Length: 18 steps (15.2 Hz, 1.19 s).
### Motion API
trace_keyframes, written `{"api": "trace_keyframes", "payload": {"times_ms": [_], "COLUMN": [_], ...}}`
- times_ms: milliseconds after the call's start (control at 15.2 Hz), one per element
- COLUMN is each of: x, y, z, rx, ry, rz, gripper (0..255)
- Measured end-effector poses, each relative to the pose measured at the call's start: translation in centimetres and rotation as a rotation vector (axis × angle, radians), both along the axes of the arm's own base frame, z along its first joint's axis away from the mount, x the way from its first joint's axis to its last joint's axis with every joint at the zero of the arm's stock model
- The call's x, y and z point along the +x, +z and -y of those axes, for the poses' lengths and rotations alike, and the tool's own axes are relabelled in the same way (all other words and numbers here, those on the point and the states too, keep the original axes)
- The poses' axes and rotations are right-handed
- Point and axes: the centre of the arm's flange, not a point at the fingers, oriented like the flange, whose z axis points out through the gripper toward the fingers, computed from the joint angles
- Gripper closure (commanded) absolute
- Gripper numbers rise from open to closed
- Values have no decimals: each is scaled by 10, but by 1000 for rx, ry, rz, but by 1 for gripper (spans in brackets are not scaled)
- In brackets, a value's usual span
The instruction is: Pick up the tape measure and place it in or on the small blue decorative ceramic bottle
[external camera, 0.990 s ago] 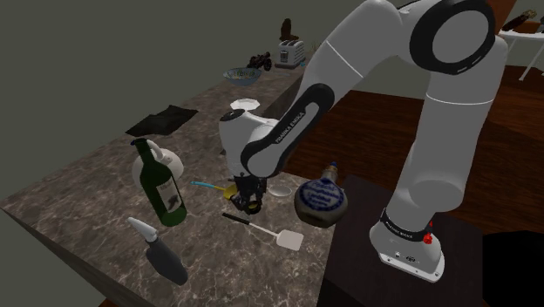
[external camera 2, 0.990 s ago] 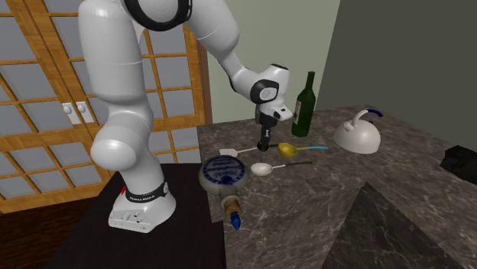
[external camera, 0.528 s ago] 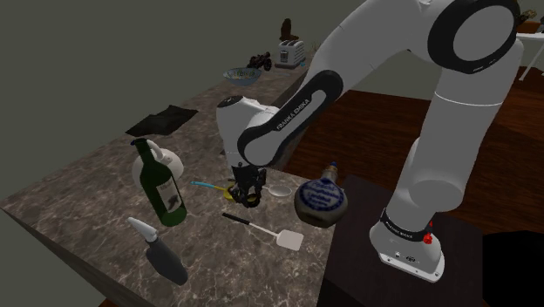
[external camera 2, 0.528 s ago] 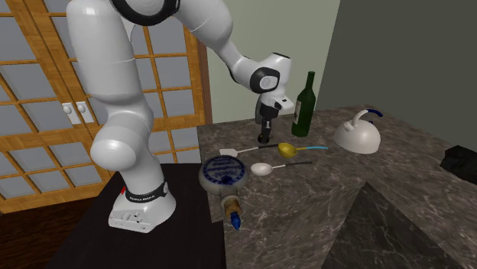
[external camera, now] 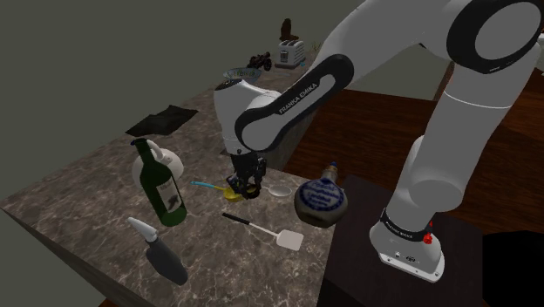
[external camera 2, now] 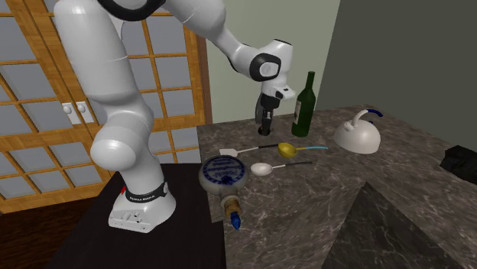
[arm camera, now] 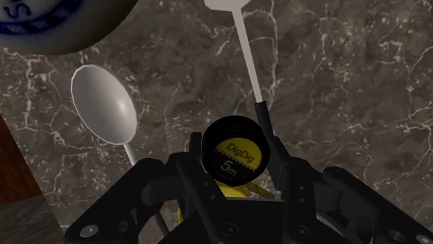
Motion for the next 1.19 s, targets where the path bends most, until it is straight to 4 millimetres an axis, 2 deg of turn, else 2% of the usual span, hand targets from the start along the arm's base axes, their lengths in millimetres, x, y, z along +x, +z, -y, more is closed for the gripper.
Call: {"api": "trace_keyframes", "payload": {"times_ms": [1188], "x": [0], "y": [95], "z": [-1], "rx": [0], "ry": [0], "rz": [0], "gripper": [255]}}
